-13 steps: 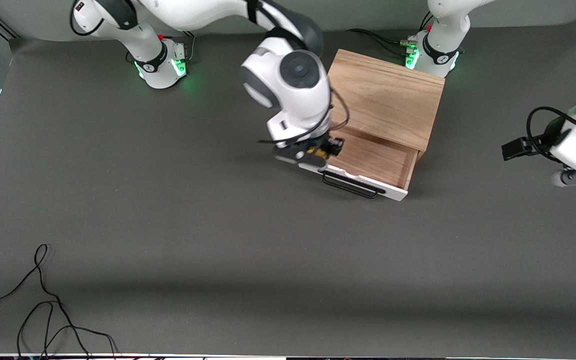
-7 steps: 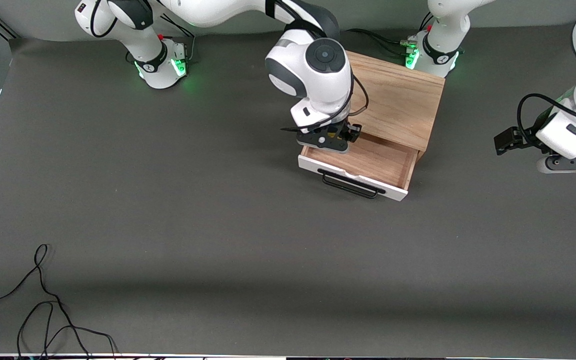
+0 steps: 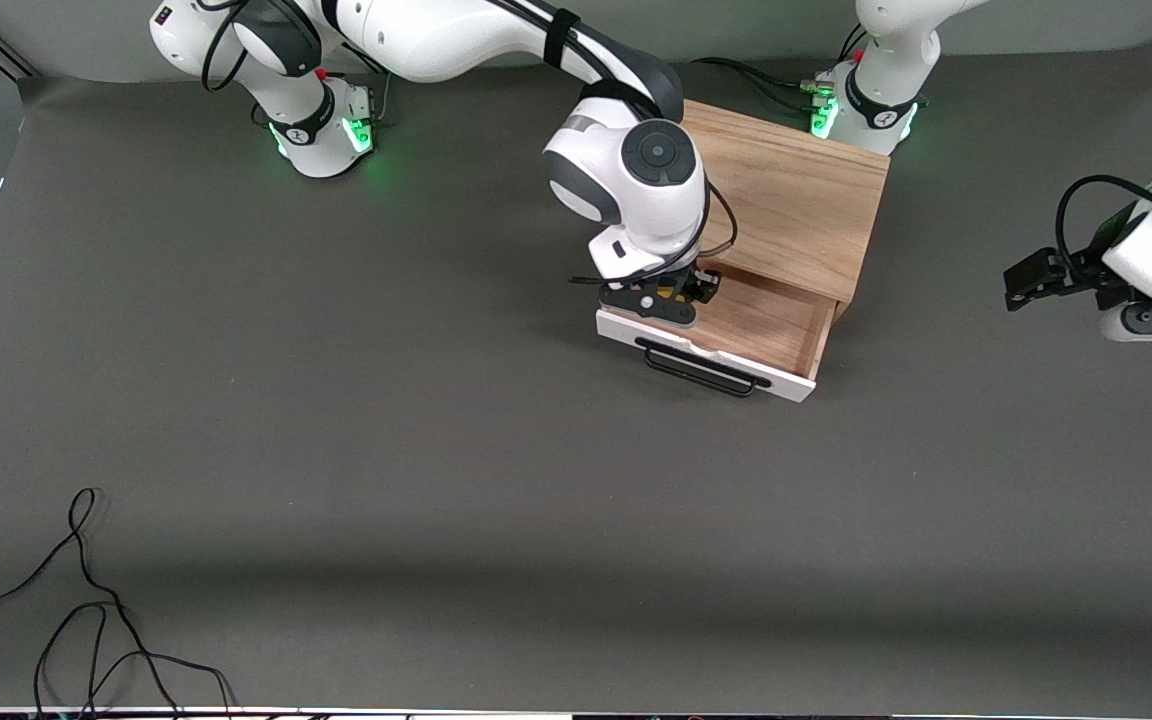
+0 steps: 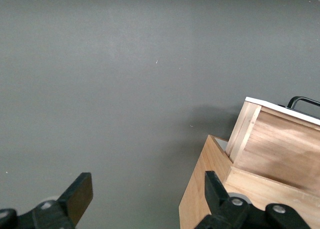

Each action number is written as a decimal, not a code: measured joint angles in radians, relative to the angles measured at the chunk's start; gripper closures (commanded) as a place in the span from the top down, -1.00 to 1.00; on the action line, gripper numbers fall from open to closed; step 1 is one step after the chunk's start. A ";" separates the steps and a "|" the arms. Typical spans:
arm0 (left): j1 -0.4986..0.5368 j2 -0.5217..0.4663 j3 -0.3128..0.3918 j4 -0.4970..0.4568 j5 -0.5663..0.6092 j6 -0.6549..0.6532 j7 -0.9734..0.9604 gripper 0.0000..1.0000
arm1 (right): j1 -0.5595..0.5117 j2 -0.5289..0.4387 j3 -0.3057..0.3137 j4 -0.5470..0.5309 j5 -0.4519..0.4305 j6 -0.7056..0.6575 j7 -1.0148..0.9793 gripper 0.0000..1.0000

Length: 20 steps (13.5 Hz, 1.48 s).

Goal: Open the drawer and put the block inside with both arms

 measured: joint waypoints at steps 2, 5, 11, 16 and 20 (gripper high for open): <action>-0.010 0.006 0.008 0.017 -0.003 -0.013 0.010 1.00 | 0.002 0.012 0.000 0.000 0.000 0.010 0.001 -1.00; -0.200 0.020 0.188 0.025 -0.004 -0.018 0.010 1.00 | 0.002 0.026 0.000 0.000 0.000 0.023 0.001 -0.90; -0.473 0.026 0.430 0.027 -0.004 -0.018 0.009 1.00 | 0.005 0.026 0.000 0.006 -0.008 0.023 0.022 0.25; -0.473 0.026 0.442 0.035 -0.004 -0.019 0.009 1.00 | 0.011 0.026 -0.002 0.013 -0.017 0.036 0.031 0.70; -0.473 0.026 0.442 0.038 -0.004 -0.020 0.009 1.00 | 0.011 0.009 -0.007 0.044 -0.017 0.036 0.032 0.72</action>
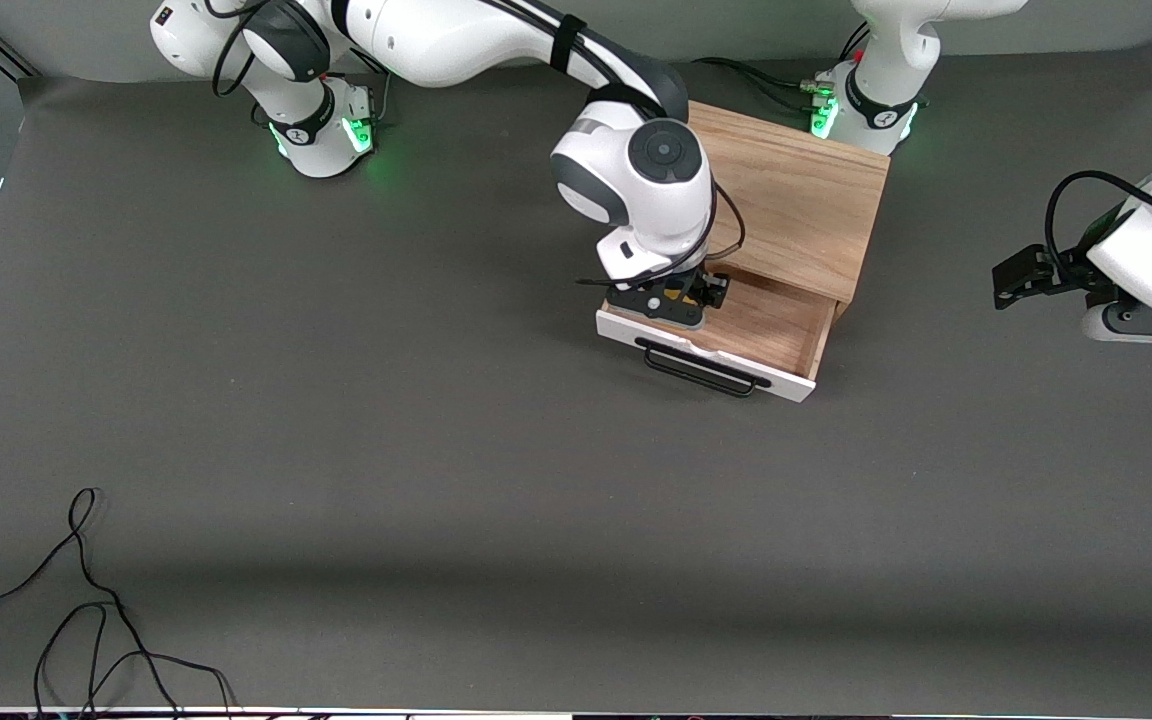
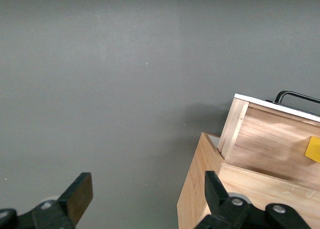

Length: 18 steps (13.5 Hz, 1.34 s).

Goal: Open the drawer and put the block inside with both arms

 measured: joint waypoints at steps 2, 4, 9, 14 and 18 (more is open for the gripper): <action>0.000 0.000 0.000 0.000 0.000 -0.001 0.000 1.00 | 0.000 -0.039 -0.003 0.011 -0.001 -0.037 0.000 0.83; 0.000 0.000 0.000 0.000 0.000 -0.002 0.000 1.00 | -0.004 -0.097 -0.012 0.015 -0.002 -0.104 0.000 0.99; 0.000 0.000 0.001 0.007 0.000 -0.024 0.000 1.00 | -0.064 -0.302 -0.102 -0.008 -0.007 -0.322 -0.010 0.99; 0.000 -0.002 0.003 0.023 0.000 -0.056 0.000 1.00 | -0.095 -0.484 -0.350 -0.057 -0.007 -0.562 -0.361 0.99; 0.001 -0.002 0.005 0.028 -0.018 -0.058 0.000 1.00 | -0.100 -0.529 -0.575 -0.081 -0.007 -0.628 -0.744 0.99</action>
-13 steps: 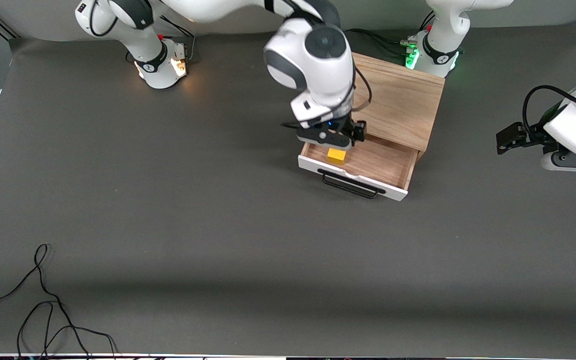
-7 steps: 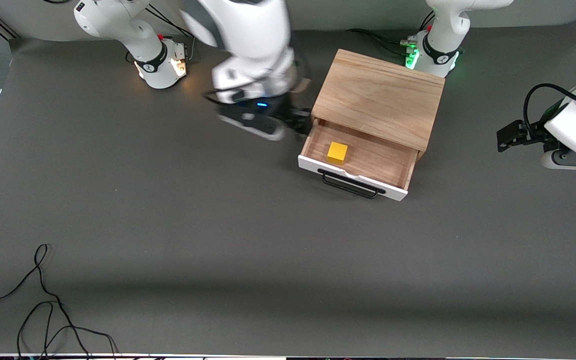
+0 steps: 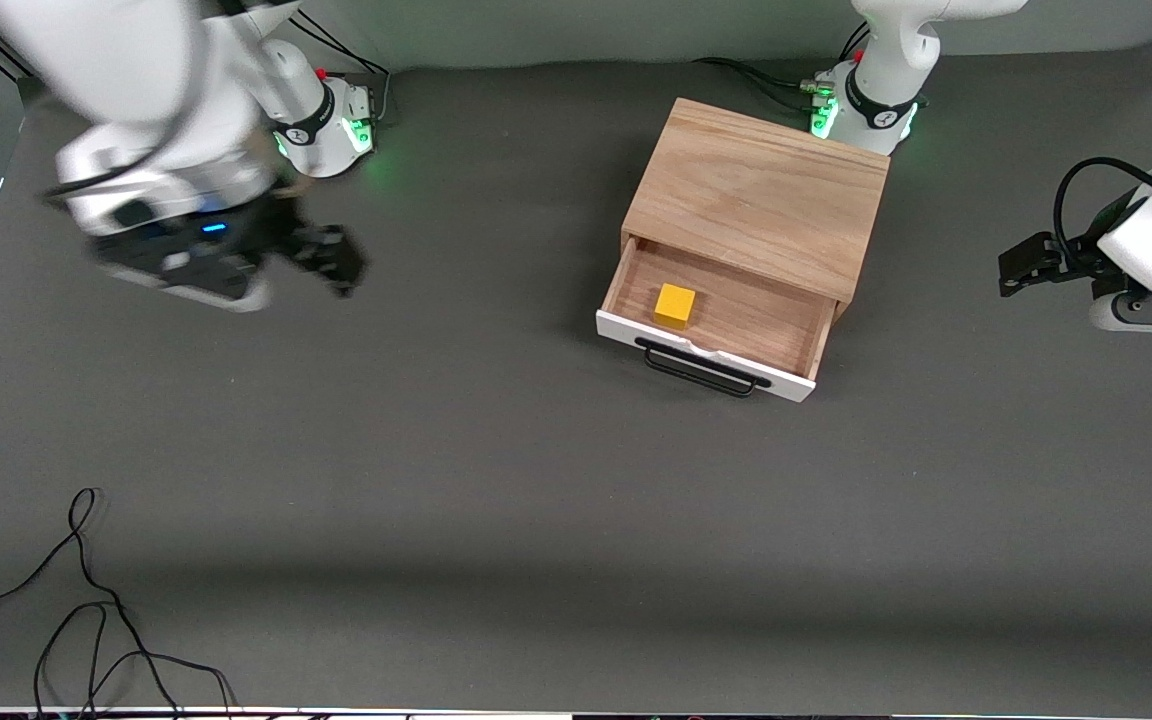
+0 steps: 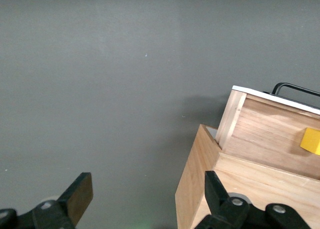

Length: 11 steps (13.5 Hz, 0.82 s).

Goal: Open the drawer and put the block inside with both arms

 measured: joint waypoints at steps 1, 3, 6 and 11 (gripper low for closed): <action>0.000 0.000 0.000 0.000 -0.005 -0.001 0.000 1.00 | -0.002 -0.003 -0.051 -0.008 0.002 0.000 -0.086 0.99; 0.000 0.000 0.000 0.000 -0.007 -0.003 0.000 1.00 | -0.020 -0.003 -0.126 -0.019 0.035 0.001 -0.213 0.99; 0.000 -0.003 0.001 0.000 -0.007 -0.004 0.000 1.00 | -0.124 0.000 -0.144 -0.031 0.117 0.024 -0.277 0.99; 0.000 -0.003 0.002 0.000 -0.007 -0.007 0.000 1.00 | -0.247 0.042 -0.143 -0.043 0.136 0.045 -0.453 0.99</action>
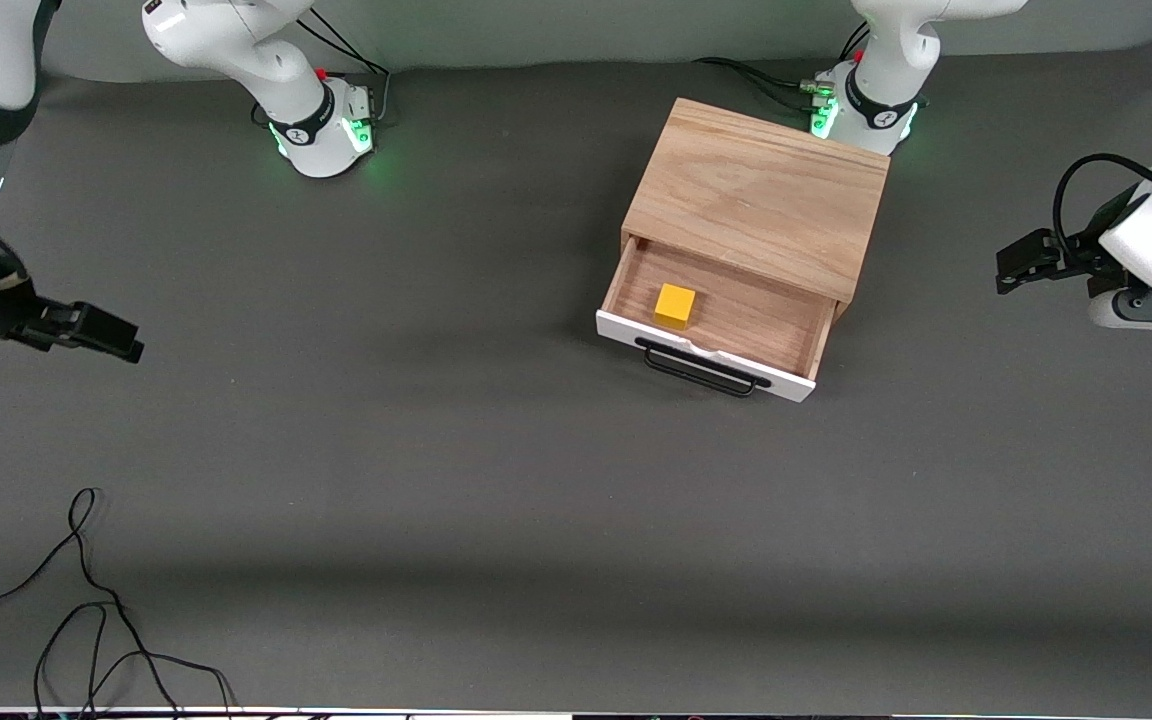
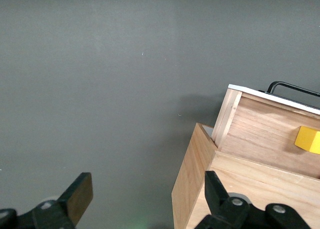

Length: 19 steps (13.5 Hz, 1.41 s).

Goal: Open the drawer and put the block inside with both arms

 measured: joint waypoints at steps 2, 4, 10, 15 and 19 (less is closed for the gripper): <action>0.000 0.000 0.000 0.000 0.000 -0.001 0.000 1.00 | -0.036 0.007 0.000 0.000 0.003 0.000 -0.039 0.99; 0.000 0.000 0.000 0.000 0.000 -0.001 0.000 1.00 | -0.087 0.007 0.000 0.000 0.017 0.000 -0.131 0.99; 0.000 0.000 0.000 0.009 0.000 -0.013 0.000 1.00 | -0.276 0.019 0.051 0.000 0.037 0.000 -0.301 0.99; 0.000 -0.001 0.000 0.013 0.000 -0.019 0.000 1.00 | -0.518 -0.025 0.317 -0.027 0.037 -0.001 -0.310 0.99; 0.000 -0.001 0.000 0.013 0.000 -0.021 0.000 1.00 | -0.524 -0.164 0.382 -0.227 -0.019 0.076 -0.294 0.99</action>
